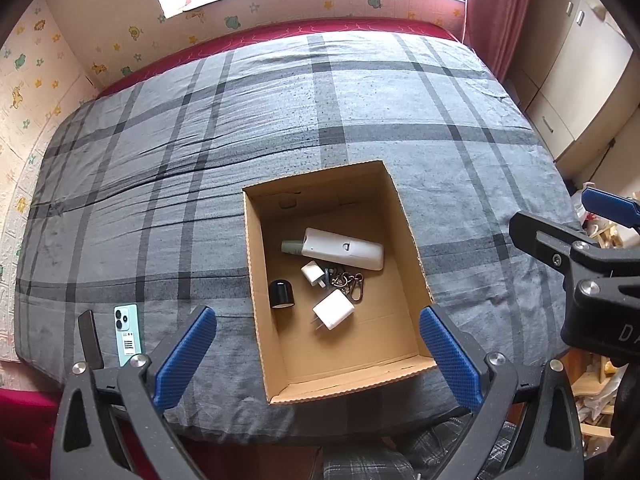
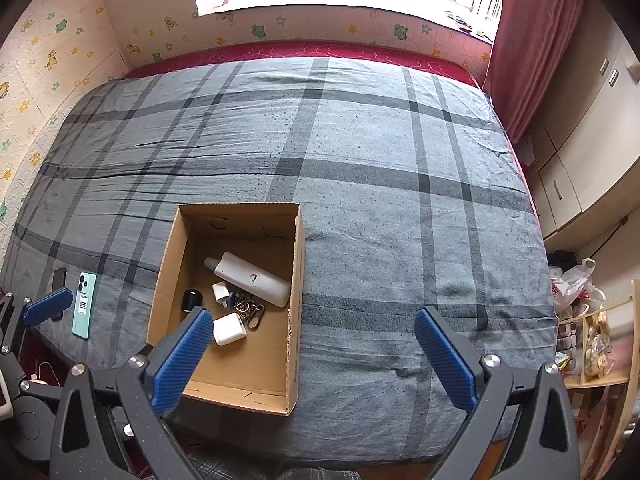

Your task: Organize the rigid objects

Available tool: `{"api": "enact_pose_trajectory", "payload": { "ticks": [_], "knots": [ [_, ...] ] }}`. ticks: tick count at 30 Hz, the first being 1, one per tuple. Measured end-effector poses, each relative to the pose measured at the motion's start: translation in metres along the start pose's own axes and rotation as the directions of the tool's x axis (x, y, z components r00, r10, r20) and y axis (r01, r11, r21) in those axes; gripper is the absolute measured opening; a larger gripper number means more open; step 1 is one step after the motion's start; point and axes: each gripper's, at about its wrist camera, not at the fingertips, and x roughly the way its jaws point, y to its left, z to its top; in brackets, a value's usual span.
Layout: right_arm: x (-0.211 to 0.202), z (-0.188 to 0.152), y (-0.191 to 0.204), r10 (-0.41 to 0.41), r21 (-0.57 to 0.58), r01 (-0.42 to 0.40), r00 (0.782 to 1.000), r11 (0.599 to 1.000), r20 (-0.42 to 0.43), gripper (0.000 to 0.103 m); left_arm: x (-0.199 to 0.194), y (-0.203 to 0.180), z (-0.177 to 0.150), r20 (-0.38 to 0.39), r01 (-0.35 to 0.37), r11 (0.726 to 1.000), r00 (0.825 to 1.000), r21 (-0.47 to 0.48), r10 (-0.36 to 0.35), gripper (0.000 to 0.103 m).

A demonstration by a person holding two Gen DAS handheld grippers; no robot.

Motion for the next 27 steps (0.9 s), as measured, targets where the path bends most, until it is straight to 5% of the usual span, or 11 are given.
{"api": "enact_pose_trajectory", "payload": {
  "ticks": [27],
  "knots": [
    [-0.0033, 0.0069, -0.0033, 0.009, -0.019, -0.009, 1.000, 1.000, 0.015, 0.103, -0.0022, -0.0065, 0.0033, 0.005, -0.013, 1.000, 1.000, 0.005, 0.013, 0.103]
  ]
}}
